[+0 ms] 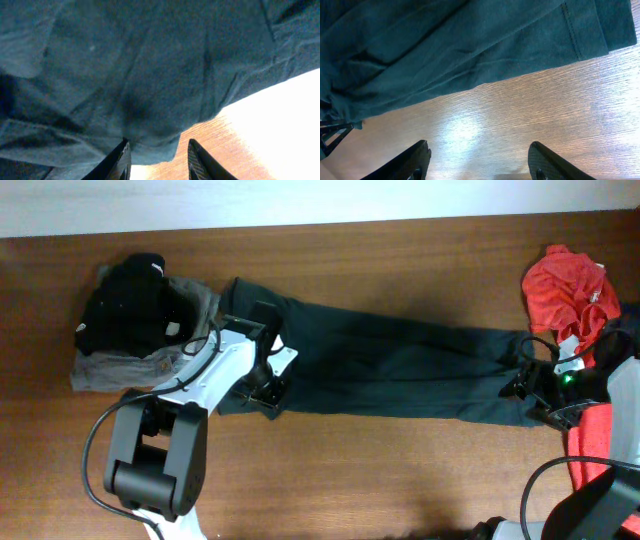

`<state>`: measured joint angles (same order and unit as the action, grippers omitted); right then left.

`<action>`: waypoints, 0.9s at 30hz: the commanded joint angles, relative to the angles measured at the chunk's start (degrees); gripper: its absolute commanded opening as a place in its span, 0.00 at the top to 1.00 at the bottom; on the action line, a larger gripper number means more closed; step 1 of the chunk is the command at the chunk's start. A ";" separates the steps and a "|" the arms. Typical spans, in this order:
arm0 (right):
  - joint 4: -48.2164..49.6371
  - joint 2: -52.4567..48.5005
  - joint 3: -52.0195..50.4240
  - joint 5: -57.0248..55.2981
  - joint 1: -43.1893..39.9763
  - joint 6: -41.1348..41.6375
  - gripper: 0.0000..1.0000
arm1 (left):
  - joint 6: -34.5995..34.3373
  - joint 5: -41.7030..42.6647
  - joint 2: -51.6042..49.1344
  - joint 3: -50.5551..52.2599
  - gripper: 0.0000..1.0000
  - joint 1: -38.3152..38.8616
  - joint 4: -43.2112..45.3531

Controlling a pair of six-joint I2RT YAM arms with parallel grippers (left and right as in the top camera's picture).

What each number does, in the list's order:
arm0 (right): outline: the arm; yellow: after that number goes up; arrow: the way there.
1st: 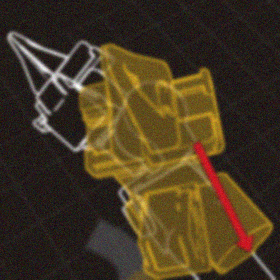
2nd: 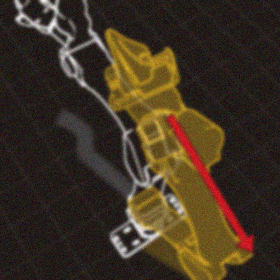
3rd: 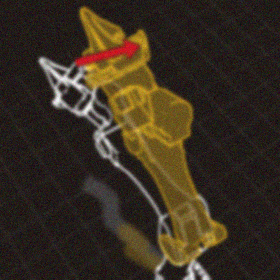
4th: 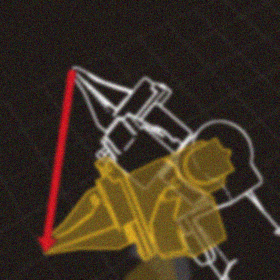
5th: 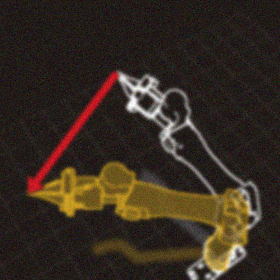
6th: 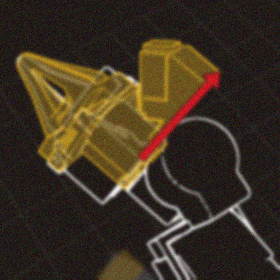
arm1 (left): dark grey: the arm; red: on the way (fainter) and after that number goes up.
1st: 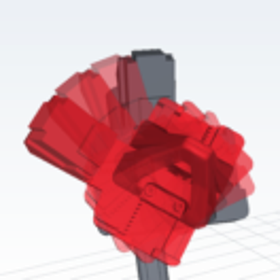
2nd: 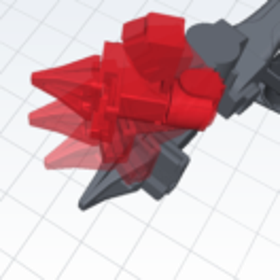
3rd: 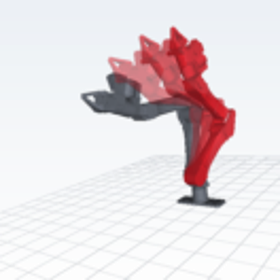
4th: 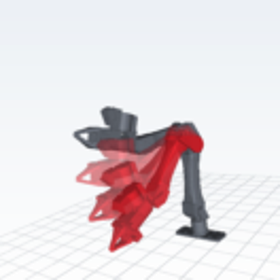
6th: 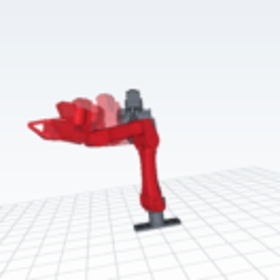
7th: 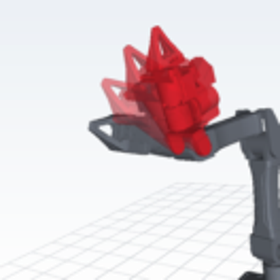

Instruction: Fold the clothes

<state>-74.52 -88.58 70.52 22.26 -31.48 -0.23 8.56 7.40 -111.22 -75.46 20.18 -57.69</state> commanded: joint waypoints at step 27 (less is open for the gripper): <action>0.46 -0.07 -0.28 -0.46 0.35 -0.44 0.32 | -0.35 -0.74 2.47 -1.14 0.61 1.16 -5.60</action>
<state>-74.24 -88.55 70.48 22.26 -31.48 -0.21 8.23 6.39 -110.04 -79.09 21.28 -63.81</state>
